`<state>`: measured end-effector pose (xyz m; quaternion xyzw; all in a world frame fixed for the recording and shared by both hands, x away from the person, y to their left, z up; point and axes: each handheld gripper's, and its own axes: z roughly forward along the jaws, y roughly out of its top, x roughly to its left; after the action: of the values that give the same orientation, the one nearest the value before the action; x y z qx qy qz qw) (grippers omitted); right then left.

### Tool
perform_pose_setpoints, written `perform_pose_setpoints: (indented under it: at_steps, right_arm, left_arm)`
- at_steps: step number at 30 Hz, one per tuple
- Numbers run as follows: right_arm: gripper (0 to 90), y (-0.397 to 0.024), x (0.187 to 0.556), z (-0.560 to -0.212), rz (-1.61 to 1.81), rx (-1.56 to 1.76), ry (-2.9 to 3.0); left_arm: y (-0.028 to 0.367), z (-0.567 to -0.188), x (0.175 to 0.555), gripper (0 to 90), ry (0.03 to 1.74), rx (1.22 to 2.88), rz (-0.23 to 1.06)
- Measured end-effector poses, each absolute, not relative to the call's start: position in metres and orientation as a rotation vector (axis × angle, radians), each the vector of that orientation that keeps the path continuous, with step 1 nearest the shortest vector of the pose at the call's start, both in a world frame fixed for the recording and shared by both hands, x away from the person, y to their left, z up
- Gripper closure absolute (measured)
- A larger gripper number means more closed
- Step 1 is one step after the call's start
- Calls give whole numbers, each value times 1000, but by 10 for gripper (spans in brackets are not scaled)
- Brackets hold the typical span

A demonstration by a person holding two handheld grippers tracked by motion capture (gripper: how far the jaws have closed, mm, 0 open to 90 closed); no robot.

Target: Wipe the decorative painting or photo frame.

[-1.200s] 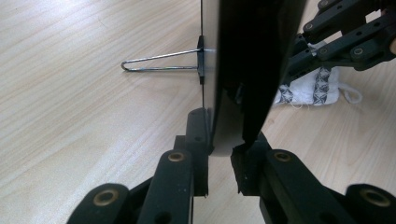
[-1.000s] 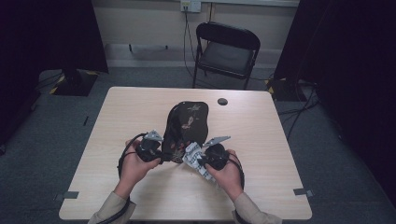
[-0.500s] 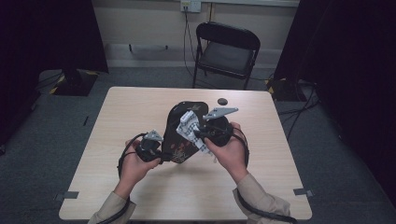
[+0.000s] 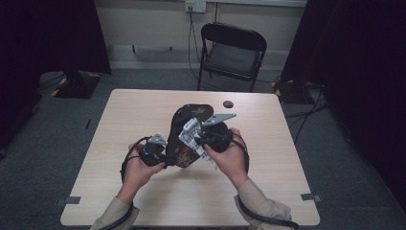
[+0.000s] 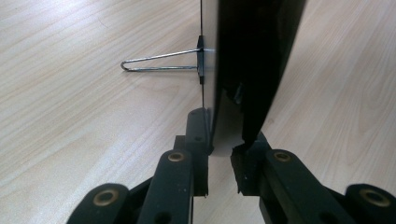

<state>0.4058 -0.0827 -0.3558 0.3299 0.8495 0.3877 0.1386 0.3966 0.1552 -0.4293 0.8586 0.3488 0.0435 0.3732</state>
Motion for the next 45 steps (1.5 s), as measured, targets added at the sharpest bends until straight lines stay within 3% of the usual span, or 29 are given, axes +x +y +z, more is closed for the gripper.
perform_pose_setpoints:
  at_steps: [14,29,35,45]
  right_arm:
    - [809,-91,396,-432,1030,1057,2532]
    - [809,-95,389,-468,958,1101,2594]
    - [809,-102,390,-445,1004,1098,2558]
    - [809,-98,398,-338,1096,953,2432]
  left_arm:
    - [155,-429,396,786,894,2199,112]
    - [155,-430,396,786,903,2189,118]
    - [156,-430,396,786,911,2182,120]
    - [155,-430,395,786,914,2180,120]
